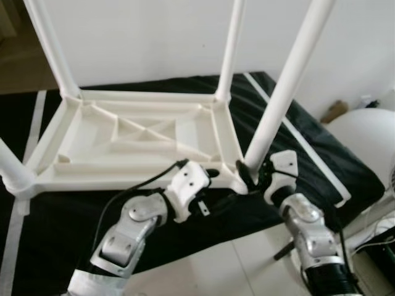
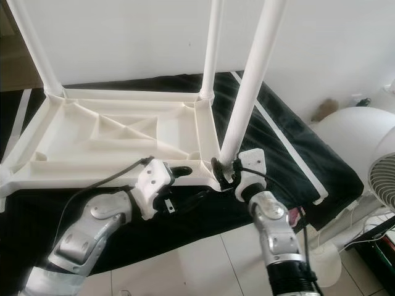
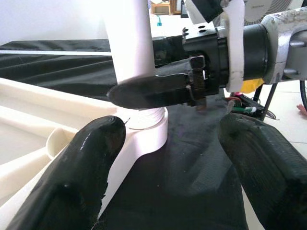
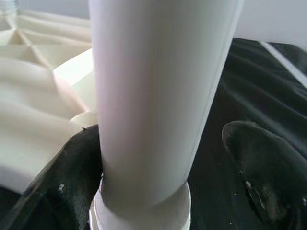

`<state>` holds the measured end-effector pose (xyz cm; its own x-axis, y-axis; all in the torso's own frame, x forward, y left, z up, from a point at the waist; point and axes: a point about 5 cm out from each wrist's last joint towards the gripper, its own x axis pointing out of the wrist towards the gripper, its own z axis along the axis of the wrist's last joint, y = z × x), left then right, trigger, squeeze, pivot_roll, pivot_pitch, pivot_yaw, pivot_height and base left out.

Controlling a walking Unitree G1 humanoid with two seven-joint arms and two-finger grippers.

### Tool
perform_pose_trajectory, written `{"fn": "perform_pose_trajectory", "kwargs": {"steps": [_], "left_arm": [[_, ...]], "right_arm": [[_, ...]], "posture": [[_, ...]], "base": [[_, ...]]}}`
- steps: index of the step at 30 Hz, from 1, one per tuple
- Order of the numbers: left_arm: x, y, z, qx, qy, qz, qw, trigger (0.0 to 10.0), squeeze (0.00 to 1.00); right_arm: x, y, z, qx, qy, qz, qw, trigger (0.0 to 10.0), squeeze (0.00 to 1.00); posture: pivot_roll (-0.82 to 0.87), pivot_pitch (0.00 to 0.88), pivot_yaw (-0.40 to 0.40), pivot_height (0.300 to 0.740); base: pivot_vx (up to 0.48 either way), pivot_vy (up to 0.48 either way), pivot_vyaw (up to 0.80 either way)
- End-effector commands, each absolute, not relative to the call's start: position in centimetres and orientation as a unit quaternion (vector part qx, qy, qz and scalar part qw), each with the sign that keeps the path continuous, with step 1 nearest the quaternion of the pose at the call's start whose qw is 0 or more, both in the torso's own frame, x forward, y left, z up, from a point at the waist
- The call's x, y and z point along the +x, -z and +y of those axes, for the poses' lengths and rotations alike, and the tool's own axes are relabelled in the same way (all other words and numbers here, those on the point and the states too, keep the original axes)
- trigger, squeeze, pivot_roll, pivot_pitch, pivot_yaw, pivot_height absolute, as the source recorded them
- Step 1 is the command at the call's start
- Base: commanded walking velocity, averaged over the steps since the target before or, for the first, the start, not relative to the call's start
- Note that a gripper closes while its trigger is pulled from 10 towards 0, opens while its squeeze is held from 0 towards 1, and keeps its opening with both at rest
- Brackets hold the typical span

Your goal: Building children table

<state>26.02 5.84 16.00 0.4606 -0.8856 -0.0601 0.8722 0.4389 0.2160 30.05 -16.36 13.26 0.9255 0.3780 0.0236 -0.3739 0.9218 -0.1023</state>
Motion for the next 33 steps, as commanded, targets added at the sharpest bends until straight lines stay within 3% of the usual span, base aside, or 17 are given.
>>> {"fn": "perform_pose_trajectory", "kwargs": {"steps": [1,33], "left_arm": [[26.1,-16.1,5.9,0.109,0.509,-0.031,0.853,10.0,0.0],[25.8,-15.5,6.1,0.119,0.528,-0.016,0.841,10.0,0.0]], "right_arm": [[30.0,-12.9,-16.3,-0.049,-0.215,-0.014,0.975,10.0,0.0],[33.1,-13.2,-15.7,-0.105,-0.342,0.006,0.934,10.0,0.0]], "posture": [[0.01,0.023,-0.055,0.74],[0.0,0.021,-0.038,0.74]], "base": [[0.0,0.0,0.0],[0.0,0.0,0.0]]}}
